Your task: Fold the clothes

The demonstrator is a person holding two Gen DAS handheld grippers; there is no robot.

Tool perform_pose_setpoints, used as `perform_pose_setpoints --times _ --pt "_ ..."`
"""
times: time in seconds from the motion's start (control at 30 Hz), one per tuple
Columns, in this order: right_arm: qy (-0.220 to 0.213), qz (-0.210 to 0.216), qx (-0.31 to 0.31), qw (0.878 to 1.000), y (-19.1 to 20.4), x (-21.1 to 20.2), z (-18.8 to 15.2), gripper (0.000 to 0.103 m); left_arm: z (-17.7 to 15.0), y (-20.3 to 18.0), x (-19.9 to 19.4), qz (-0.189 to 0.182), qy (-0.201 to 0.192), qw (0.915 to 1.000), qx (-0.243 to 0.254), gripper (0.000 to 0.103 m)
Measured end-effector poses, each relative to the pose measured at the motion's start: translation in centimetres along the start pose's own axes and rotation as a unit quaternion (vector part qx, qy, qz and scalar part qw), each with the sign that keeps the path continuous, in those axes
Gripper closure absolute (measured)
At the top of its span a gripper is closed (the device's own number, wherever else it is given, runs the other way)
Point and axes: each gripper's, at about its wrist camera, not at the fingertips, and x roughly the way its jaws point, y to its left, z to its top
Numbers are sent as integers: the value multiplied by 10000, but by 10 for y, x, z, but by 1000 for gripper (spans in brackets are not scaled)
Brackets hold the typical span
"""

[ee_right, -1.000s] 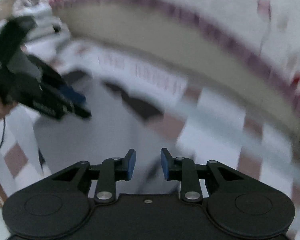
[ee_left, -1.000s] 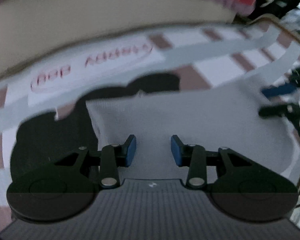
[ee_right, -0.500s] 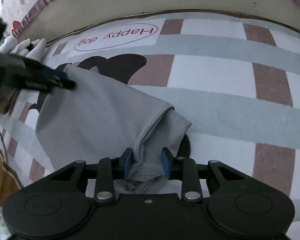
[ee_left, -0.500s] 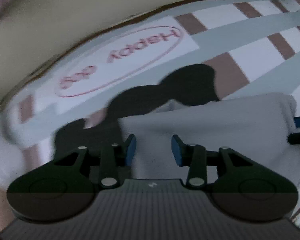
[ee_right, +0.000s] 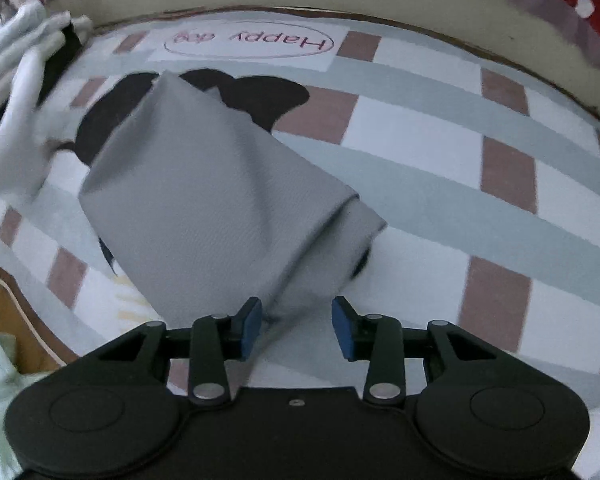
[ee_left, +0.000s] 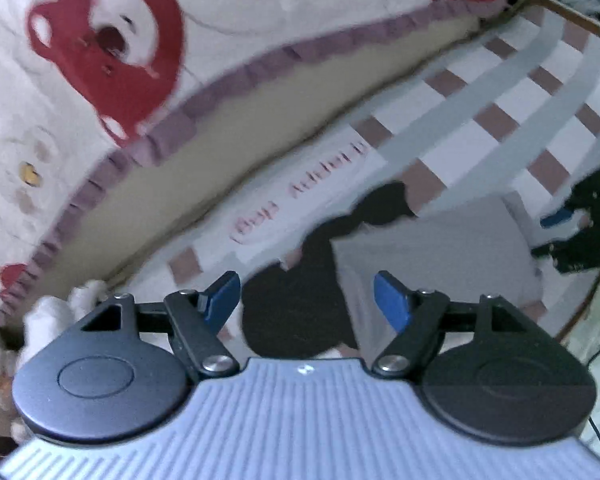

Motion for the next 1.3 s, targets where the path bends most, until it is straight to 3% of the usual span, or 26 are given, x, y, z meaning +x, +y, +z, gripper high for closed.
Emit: perform_pose_setpoints --times 0.1,0.17,0.23,0.3,0.4,0.43,0.47,0.53,0.63,0.67,0.7,0.77,0.8,1.0,1.07,1.1,1.13,1.17,1.23,1.3 --pt "311 -234 -53 9992 0 11 -6 59 -20 -8 48 -325 54 9993 -162 30" --pt "451 -110 260 9986 -5 15 -7 59 -34 -11 79 -561 97 9976 -390 30" --pt "316 214 1118 9930 -22 4 -12 59 -48 -6 105 -849 191 9925 -858 30" --pt "178 536 1967 9788 -38 -8 -18 57 -61 -1 132 -1135 284 9843 -1324 30" --pt "-31 1009 3205 9418 -63 -25 -27 51 -82 7 171 -1558 423 9661 -2013 30" --pt "-131 1212 3724 9200 -72 -31 -32 45 -89 9 185 -1696 468 9586 -2240 30" --pt "-250 1461 4345 8884 -80 -35 -41 37 -96 12 198 -1833 513 9502 -2466 30" --pt "-267 1651 4778 8624 -81 -35 -45 36 -109 17 224 -2103 602 9314 -2910 27" --pt "-315 1663 4675 8677 -76 -19 -49 36 -114 24 231 -2224 709 9230 -3060 27" --pt "-331 1667 4640 8694 -74 -14 -50 36 -117 26 234 -2290 844 9160 -3185 27" --pt "-347 1671 4606 8711 -72 -8 -51 36 -122 29 237 -2405 996 9049 -3366 27" --pt "-379 1678 4536 8744 -68 2 -54 36 -136 33 242 -2864 1171 8716 -3802 27" --pt "-395 1682 4501 8761 -66 8 -55 36 -143 33 243 -3021 1152 8595 -3960 27" --pt "-534 1907 4375 8771 -63 36 -60 35 -172 38 253 -3617 680 8058 -4639 23" --pt "-646 2059 4219 8806 -60 43 -58 33 -175 38 255 -3718 473 7977 -4725 23" --pt "-754 2086 3996 8895 -56 43 -56 33 -174 35 255 -3727 384 7987 -4708 23" --pt "-862 2111 3770 8977 -52 44 -54 36 -170 31 252 -3635 296 8127 -4544 26" --pt "-956 2120 3524 9065 -48 43 -52 46 -164 26 249 -3486 201 8329 -4294 31" --pt "-1076 2073 2972 9258 -42 38 -42 64 -150 20 239 -3172 19 8700 -3775 66" --pt "-1303 1957 2507 9391 -36 26 -30 69 -135 15 224 -2896 -218 8988 -3284 77"
